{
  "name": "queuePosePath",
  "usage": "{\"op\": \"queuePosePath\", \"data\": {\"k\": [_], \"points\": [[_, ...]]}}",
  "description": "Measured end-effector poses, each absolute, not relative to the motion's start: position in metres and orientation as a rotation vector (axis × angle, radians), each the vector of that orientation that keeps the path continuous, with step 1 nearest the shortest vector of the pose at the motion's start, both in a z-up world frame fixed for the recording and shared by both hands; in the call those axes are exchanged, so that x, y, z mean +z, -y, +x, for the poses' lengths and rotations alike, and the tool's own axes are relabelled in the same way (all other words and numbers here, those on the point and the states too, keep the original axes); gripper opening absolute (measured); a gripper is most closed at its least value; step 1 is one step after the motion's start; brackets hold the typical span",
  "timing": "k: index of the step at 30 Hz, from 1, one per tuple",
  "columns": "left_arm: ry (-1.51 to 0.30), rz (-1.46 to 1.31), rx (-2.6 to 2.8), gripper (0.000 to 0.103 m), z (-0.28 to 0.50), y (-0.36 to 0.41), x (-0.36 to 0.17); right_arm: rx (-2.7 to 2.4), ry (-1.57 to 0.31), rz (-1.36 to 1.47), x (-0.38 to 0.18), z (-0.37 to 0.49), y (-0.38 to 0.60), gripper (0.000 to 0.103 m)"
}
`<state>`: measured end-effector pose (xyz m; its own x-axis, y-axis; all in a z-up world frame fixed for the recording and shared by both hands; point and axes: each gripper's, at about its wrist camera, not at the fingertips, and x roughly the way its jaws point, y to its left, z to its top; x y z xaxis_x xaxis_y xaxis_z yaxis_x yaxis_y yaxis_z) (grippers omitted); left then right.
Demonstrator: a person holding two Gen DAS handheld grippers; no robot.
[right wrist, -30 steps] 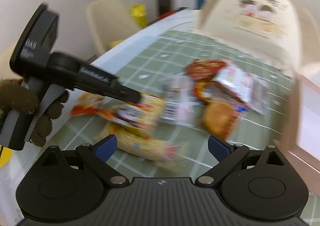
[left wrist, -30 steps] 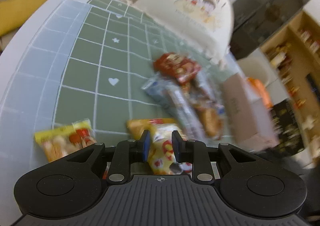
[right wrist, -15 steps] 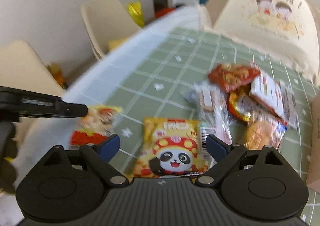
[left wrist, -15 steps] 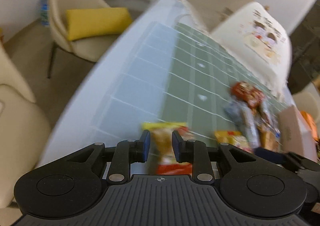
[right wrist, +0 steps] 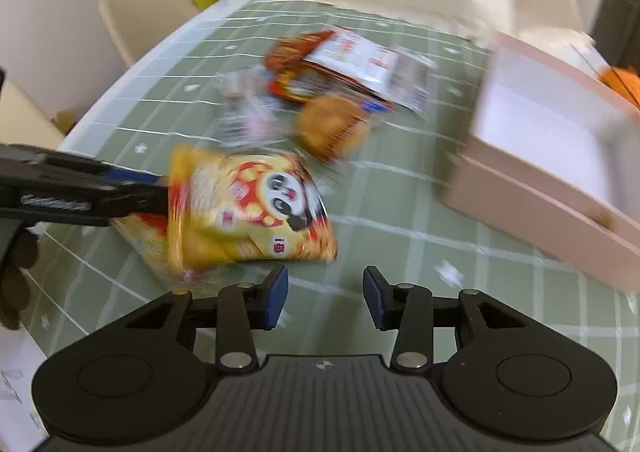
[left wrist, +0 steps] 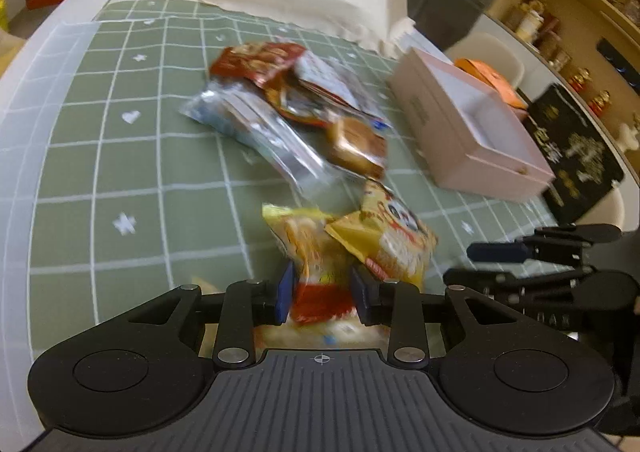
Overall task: Organize snacks
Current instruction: 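Reach the right tool to the yellow panda chip bag and grasp it, then carry the panda bag into the pink box while left tool grasps rice-cracker bag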
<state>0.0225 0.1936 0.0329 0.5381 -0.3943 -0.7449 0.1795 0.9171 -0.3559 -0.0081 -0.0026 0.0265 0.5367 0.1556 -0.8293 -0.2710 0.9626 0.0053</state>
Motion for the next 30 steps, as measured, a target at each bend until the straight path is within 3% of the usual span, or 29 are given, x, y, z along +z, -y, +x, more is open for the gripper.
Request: {"op": "queuePosePath", "data": {"k": [1,4,10,15,19,24,30], "points": [[-0.940,-0.240,-0.350,0.035,0.018,-0.190,0.036,0.247,-0.964,-0.124,0.027,-0.014,0.010,0.045],[-0.956,-0.157,-0.362,0.035,0.007,-0.187,0.046,0.223,-0.927,-0.157,0.032,-0.030,0.021,0.070],[-1.039,-0.127,-0.344,0.035,-0.020,-0.187,0.054,0.285,-0.841,-0.078,0.051,-0.028,0.017,0.087],[-1.041,-0.435,-0.158,0.035,-0.031,-0.212,0.050,0.192,-0.788,-0.086,0.043,0.035,-0.022,0.087],[-0.986,-0.634,0.017,0.035,-0.026,-0.233,0.040,0.190,-0.875,-0.151,0.019,0.046,-0.027,0.078],[-0.944,-0.569,0.061,0.036,0.003,-0.215,0.027,0.199,-0.871,-0.195,0.013,-0.012,0.010,0.082],[-0.933,-0.264,-0.026,0.039,0.014,-0.160,0.025,0.101,-0.842,-0.223,0.027,-0.058,0.052,0.083]]}}
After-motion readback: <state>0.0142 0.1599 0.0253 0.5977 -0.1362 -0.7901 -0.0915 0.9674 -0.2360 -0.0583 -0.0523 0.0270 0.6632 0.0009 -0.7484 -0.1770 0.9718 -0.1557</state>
